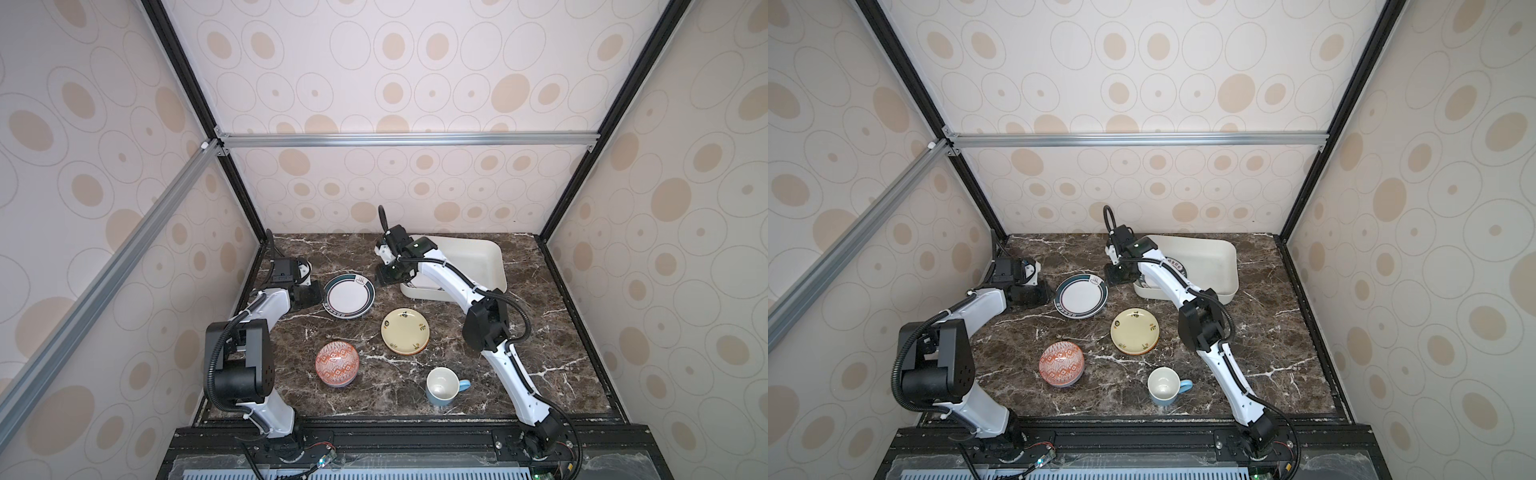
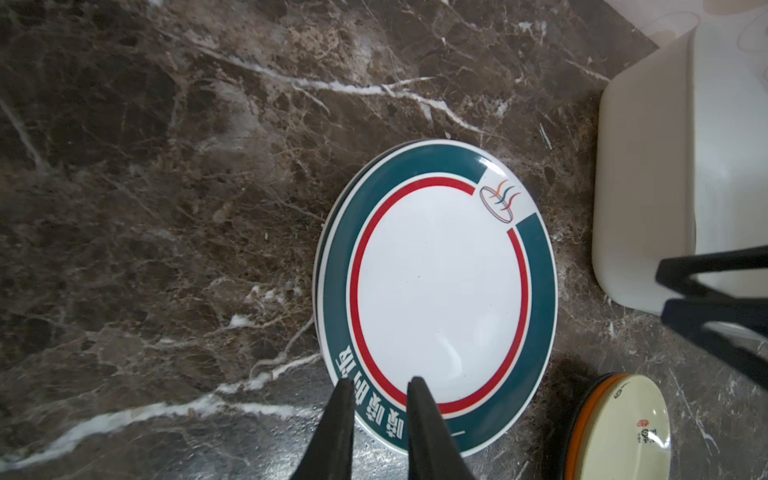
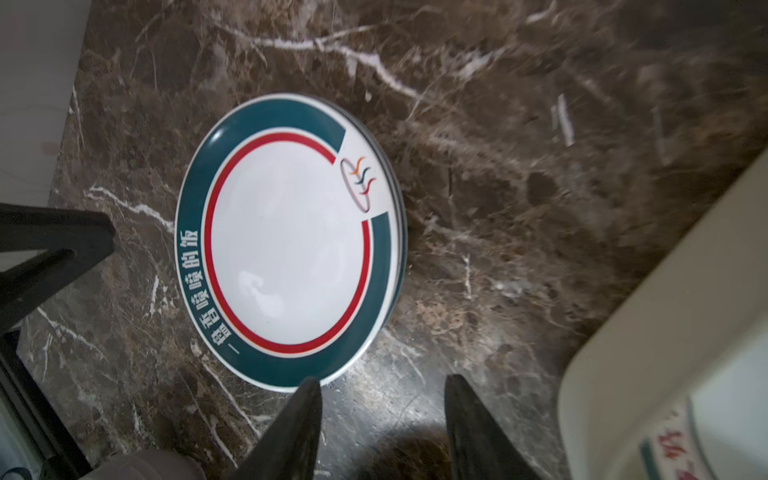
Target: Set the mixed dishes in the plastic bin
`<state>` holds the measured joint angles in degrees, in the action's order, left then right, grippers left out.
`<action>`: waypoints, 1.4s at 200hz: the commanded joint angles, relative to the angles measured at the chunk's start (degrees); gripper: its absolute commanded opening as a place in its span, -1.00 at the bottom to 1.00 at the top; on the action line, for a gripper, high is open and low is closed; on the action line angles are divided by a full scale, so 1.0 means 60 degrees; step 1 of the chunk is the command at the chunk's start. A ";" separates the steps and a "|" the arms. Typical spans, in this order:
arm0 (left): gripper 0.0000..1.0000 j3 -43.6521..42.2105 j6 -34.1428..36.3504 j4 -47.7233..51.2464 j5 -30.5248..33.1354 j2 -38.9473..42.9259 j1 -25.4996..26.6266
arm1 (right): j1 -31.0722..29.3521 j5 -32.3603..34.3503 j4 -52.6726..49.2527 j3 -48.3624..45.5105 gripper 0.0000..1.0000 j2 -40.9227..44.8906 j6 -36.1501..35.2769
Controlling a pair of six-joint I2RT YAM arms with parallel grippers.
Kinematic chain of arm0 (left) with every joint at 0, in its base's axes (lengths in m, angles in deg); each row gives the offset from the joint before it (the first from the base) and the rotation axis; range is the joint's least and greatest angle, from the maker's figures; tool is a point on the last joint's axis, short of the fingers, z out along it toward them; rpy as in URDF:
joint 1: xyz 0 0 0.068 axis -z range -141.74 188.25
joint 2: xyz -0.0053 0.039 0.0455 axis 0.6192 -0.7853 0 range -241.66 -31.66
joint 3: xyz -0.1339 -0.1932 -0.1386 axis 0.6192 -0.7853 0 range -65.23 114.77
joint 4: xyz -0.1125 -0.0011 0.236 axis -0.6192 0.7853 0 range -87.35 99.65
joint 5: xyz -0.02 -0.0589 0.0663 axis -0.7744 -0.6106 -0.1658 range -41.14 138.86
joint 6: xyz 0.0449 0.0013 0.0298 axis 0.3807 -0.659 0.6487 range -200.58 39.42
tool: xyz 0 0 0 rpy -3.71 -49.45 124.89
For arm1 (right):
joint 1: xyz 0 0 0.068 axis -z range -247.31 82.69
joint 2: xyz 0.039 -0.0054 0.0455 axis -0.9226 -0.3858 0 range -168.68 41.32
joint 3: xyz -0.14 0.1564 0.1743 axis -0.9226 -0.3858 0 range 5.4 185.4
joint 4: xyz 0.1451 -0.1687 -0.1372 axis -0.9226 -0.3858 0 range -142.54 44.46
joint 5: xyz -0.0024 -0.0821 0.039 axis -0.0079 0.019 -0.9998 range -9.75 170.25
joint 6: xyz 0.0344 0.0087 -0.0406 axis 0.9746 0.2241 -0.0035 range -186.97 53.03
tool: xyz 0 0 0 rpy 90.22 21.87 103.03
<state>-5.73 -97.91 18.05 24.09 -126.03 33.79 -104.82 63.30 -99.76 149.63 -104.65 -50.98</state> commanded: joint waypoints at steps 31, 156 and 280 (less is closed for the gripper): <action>-0.65 0.0247 0.0064 -0.0226 0.0597 -0.0429 -0.0045 | -0.0157 -0.0709 0.0100 -0.0126 0.02 -0.0090 0.0497; -0.69 0.0810 -0.0186 -0.0530 0.0752 -0.1366 -0.0031 | 0.0010 -0.0679 0.0124 -0.0218 0.03 -0.0267 0.0536; -0.80 0.1418 -0.0277 -0.0553 0.0386 -0.2398 0.0246 | 0.0274 -0.0874 -0.0010 -0.0365 0.04 -0.0422 0.0525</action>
<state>0.50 -99.24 14.03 27.06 -138.88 34.38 -103.23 59.17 -98.27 147.96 -104.87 -47.94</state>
